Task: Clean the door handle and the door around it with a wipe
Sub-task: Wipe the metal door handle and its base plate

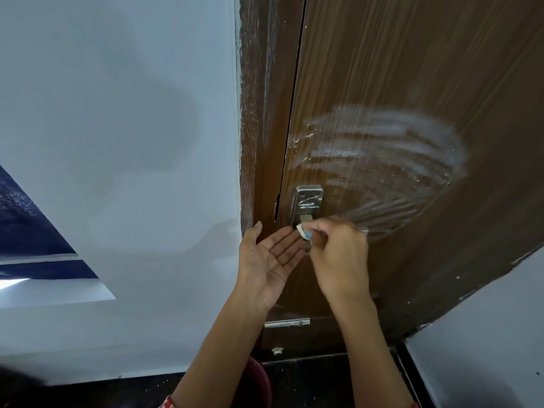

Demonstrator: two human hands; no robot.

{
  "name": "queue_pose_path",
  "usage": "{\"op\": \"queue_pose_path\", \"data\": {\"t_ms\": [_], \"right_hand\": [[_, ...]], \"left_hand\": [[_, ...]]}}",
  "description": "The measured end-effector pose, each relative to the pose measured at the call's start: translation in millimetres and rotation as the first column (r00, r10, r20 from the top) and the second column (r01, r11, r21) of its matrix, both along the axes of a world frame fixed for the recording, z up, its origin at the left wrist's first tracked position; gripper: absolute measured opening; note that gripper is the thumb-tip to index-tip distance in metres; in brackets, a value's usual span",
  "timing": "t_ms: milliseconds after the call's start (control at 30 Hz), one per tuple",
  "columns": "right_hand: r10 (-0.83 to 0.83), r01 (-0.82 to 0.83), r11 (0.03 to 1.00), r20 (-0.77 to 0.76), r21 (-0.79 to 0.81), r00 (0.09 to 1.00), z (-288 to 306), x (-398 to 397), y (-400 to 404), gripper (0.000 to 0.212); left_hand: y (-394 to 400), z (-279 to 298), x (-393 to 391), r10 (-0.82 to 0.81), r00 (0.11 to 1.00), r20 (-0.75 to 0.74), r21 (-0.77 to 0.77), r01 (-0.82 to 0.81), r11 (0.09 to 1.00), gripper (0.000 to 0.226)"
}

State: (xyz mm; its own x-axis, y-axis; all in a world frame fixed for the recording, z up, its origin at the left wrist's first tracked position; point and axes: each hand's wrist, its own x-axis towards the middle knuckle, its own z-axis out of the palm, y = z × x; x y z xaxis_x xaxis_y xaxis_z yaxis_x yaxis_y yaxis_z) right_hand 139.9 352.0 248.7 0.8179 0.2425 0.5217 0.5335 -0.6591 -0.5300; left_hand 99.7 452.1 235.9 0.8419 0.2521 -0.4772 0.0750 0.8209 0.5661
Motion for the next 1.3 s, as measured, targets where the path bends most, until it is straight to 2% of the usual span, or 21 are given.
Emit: {"op": "queue_pose_path", "data": {"t_ms": [100, 133, 300, 333, 467, 567, 633, 733, 800, 933, 1067, 1133, 1233, 1300], "right_hand": [[-0.105, 0.076, 0.953, 0.086, 0.293, 0.991, 3.7, 6.3, 2.6, 0.021], [-0.115, 0.07, 0.945, 0.122, 0.319, 0.986, 1.5, 9.5, 8.7, 0.021], [0.044, -0.066, 0.994, 0.226, 0.089, 0.973, -18.1, 19.9, 25.6, 0.02], [0.029, -0.051, 0.994, 0.22, 0.095, 0.975, -19.4, 22.1, 23.6, 0.019], [-0.105, 0.029, 0.952, 0.235, 0.306, 0.966, -16.5, 27.3, 23.9, 0.018], [0.004, -0.069, 0.975, 0.3, 0.209, 0.954, -21.4, 25.1, 32.1, 0.019], [0.025, -0.068, 0.986, 0.262, 0.154, 0.965, -23.7, 24.9, 26.5, 0.02], [-0.1, 0.027, 0.953, 0.229, 0.301, 0.968, -19.8, 29.6, 18.2, 0.017], [-0.128, 0.024, 0.929, 0.26, 0.368, 0.957, -17.9, 31.3, 21.4, 0.017], [0.012, -0.083, 0.971, 0.301, 0.225, 0.954, -30.6, 27.1, 23.4, 0.018], [-0.103, -0.007, 0.887, 0.211, 0.462, 0.972, -23.4, 31.8, 21.4, 0.017], [-0.096, -0.026, 0.91, 0.271, 0.415, 0.958, -16.1, 32.8, 30.5, 0.02], [0.038, -0.109, 0.981, 0.396, 0.159, 0.918, -13.1, 34.8, 40.2, 0.021], [0.054, -0.095, 0.992, 0.404, 0.083, 0.913, -10.6, 37.5, 35.5, 0.024]], "left_hand": [[-0.8, -0.8, 0.9, 0.006, 1.0, -0.001, -0.009, -0.006, 1.0, 0.053], [-1.6, -0.7, 1.1, 0.007, 1.0, -0.006, -0.005, -0.007, 1.0, 0.052], [-3.3, -0.2, -0.7, -0.001, 1.0, -0.018, 0.012, 0.001, 1.0, 0.049], [-3.0, -0.3, -1.1, 0.002, 1.0, -0.014, 0.01, -0.002, 1.0, 0.049], [-1.5, -1.6, -3.7, 0.01, 1.0, 0.005, 0.009, -0.01, 1.0, 0.049], [-1.9, -1.6, -4.5, 0.019, 1.0, 0.006, 0.013, -0.019, 1.0, 0.048], [-2.2, -1.2, -4.4, 0.023, 1.0, 0.007, 0.014, -0.023, 1.0, 0.048], [-2.2, -1.3, -4.9, 0.035, 0.999, 0.017, 0.016, -0.036, 0.999, 0.051], [-3.3, -2.0, -5.4, 0.039, 0.999, 0.017, 0.026, -0.04, 0.999, 0.051], [-5.7, -1.8, -4.1, 0.033, 0.999, 0.01, 0.042, -0.034, 0.999, 0.049], [-6.5, -1.2, -3.2, 0.039, 0.999, 0.012, 0.059, -0.04, 0.997, 0.051], [-7.3, -1.1, -3.7, 0.044, 0.999, 0.008, 0.071, -0.045, 0.996, 0.049], [-7.5, -0.1, -3.3, 0.052, 0.999, 0.003, 0.083, -0.052, 0.995, 0.047], [-7.0, 0.6, -3.1, 0.05, 0.999, 0.001, 0.082, -0.05, 0.995, 0.048]]}}
